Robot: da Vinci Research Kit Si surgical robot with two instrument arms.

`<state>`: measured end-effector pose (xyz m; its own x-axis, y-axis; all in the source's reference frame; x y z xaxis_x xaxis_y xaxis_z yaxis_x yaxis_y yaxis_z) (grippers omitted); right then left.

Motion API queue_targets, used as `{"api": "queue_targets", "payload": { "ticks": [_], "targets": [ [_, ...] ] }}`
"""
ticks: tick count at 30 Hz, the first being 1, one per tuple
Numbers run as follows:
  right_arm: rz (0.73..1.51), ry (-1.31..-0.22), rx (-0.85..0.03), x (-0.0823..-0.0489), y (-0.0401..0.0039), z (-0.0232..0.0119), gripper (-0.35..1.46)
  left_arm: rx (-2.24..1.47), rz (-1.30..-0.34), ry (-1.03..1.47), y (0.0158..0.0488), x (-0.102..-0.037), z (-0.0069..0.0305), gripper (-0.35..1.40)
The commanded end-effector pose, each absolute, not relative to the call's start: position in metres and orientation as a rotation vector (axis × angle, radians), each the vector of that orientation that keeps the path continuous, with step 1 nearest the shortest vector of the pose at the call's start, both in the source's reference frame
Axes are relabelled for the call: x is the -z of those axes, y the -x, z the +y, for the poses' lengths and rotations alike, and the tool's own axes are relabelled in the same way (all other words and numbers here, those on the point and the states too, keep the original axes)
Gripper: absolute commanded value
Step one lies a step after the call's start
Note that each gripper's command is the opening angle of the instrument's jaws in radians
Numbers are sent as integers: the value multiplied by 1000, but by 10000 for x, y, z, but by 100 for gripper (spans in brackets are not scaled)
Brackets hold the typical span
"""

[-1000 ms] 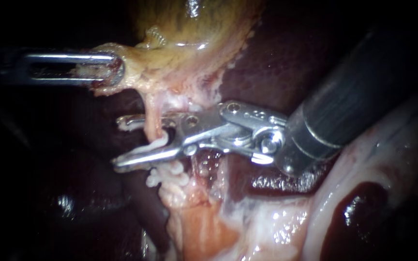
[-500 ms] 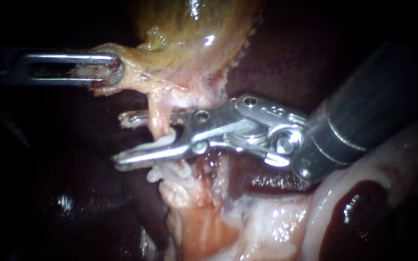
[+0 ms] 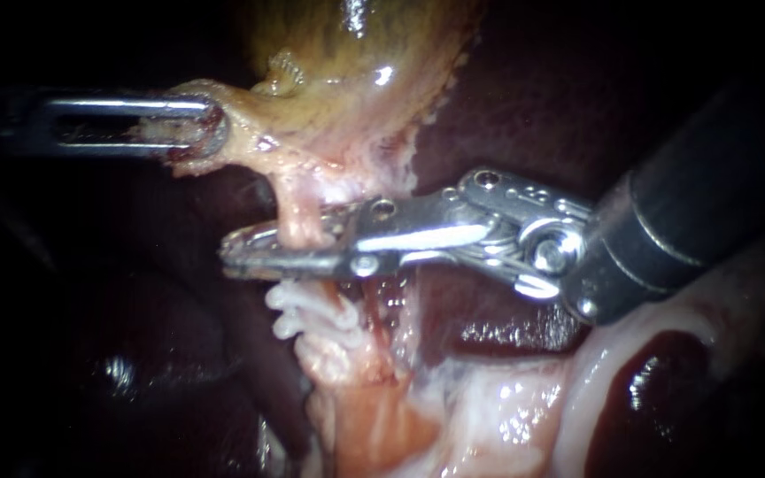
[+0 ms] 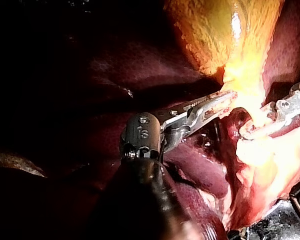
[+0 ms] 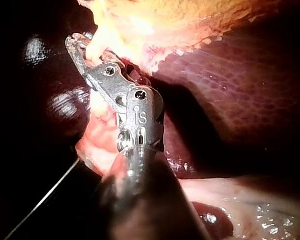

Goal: Clipping third clip left tube

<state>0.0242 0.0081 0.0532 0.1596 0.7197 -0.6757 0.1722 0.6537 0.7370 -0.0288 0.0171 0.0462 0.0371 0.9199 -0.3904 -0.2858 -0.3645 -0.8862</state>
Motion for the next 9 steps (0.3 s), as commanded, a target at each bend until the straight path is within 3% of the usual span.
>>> {"api": "queue_targets", "payload": {
  "ticks": [1,9],
  "targets": [
    [1384,-815,-461,-533,-243,81,-35,-1531,-720,1309,288,-462,171,-35],
    [1384,-812,-465,-543,-240,86,-35,-1531,-720,1309,289,-463,171,-35]
  ]
}}
